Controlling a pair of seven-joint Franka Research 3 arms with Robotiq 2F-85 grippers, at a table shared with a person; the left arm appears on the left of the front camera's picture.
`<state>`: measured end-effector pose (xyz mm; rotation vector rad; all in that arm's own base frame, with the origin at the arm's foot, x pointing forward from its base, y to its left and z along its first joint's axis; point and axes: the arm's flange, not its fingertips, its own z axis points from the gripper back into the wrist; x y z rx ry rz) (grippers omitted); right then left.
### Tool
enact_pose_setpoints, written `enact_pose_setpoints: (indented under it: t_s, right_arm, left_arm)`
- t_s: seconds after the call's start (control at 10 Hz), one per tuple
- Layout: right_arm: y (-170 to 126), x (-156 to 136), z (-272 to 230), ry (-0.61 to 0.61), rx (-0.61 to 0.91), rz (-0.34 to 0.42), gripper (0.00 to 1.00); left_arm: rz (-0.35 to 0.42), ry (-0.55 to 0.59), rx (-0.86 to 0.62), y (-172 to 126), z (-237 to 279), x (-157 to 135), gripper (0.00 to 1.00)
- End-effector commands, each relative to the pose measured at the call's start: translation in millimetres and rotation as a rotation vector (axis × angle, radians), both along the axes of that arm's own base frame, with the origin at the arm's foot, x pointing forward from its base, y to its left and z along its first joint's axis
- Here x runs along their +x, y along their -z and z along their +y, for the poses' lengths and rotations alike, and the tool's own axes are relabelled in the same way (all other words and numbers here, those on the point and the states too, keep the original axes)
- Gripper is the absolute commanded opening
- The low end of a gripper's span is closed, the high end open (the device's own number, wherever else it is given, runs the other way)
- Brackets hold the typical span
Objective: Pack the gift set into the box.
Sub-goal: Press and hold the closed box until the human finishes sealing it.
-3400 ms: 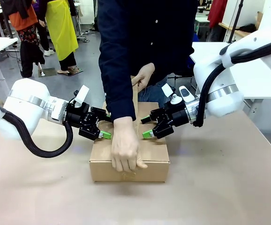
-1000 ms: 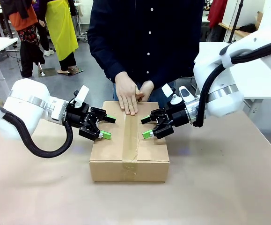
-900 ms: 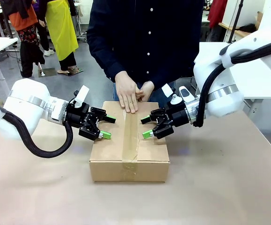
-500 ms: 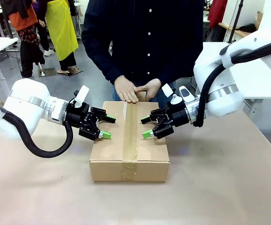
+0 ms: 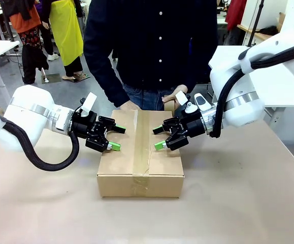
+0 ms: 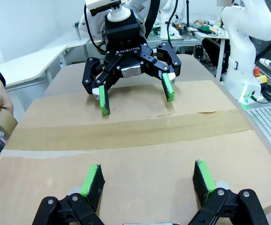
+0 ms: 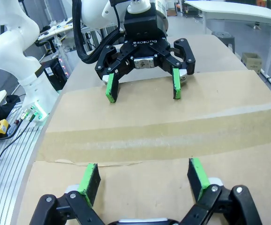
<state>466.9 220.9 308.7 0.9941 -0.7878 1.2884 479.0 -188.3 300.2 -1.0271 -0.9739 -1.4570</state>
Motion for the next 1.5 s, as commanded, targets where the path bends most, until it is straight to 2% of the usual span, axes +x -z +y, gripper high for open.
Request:
enact_pose_setpoints:
  t_s: [0.0, 0.7, 0.8, 0.9, 1.0, 1.1, 1.3, 1.4]
  right_arm:
    - [4, -2, 0, 0.010, 0.005, -0.006, 1.00]
    - [0, 0, 0, 0.000, 0.000, 0.000, 1.00]
    - [-26, -5, -5, -0.040, -0.017, 0.036, 1.00]
    - [-58, -15, -30, -0.027, -0.008, 0.091, 1.00]
    - [-84, -32, -69, 0.034, 0.024, 0.192, 1.00]
    - [-96, -56, -123, 0.109, 0.045, 0.322, 1.00]
    - [-90, -96, -226, 0.332, 0.216, 0.448, 1.00]
    - [-74, -113, -276, 0.483, 0.359, 0.528, 1.00]
  left_arm:
    - [0.003, -0.001, 0.002, 1, 1, -2, 1.00]
    - [0.000, 0.000, 0.000, 0, 0, 0, 1.00]
    - [0.128, 0.042, 0.003, -29, 4, -2, 1.00]
    - [0.215, 0.062, -0.037, -65, 22, -10, 1.00]
    - [0.303, 0.016, -0.070, -97, 50, -22, 1.00]
    - [0.369, 0.015, -0.080, -118, 89, -39, 1.00]
    - [0.495, -0.143, -0.142, -114, 171, -59, 1.00]
    - [0.557, -0.309, -0.202, -98, 214, -64, 1.00]
